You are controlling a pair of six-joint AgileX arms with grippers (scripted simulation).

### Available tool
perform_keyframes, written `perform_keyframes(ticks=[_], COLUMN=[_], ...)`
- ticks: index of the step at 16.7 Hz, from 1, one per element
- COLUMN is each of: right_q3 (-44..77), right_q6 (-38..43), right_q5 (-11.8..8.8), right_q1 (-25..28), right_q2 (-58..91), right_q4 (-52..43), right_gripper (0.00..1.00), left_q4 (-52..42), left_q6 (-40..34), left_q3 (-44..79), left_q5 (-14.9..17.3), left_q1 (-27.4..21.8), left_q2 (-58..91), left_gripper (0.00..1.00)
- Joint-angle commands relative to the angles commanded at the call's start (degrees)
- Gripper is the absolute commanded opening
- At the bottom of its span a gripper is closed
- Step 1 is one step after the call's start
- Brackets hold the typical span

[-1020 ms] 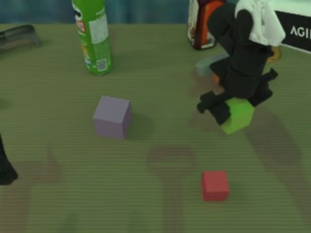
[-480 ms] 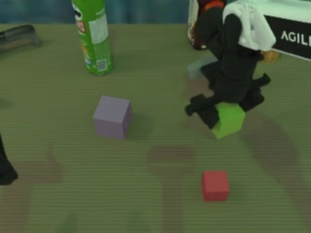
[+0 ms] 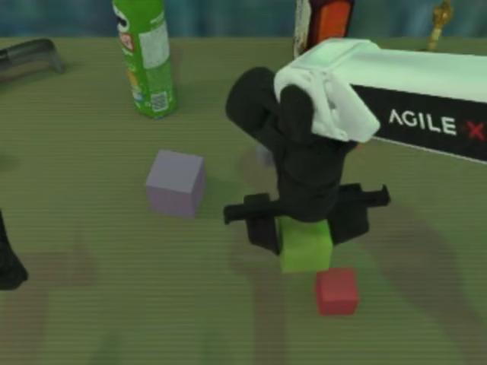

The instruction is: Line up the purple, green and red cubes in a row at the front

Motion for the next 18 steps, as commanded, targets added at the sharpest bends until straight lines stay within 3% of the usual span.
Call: perform_keyframes(ticks=[5, 12, 18], right_q3=[-2.7, -3.4, -10.5], right_q6=[10.9, 11.2, 11.5], right_q5=[0.3, 0.3, 0.4], right_q1=[5.7, 5.7, 6.0], right_q2=[-3.8, -3.4, 0.4], right_q4=[1.0, 2.0, 13.5], right_gripper=[0.0, 0.0, 0.0], left_q4=[0.0, 0.0, 0.0], left_q6=[0.0, 0.0, 0.0], left_q3=[0.0, 0.0, 0.0], left_q5=[0.0, 0.0, 0.0], left_q1=[0.0, 0.0, 0.0], left_q2=[0.0, 0.0, 0.0], left_gripper=[1.0, 1.0, 1.0])
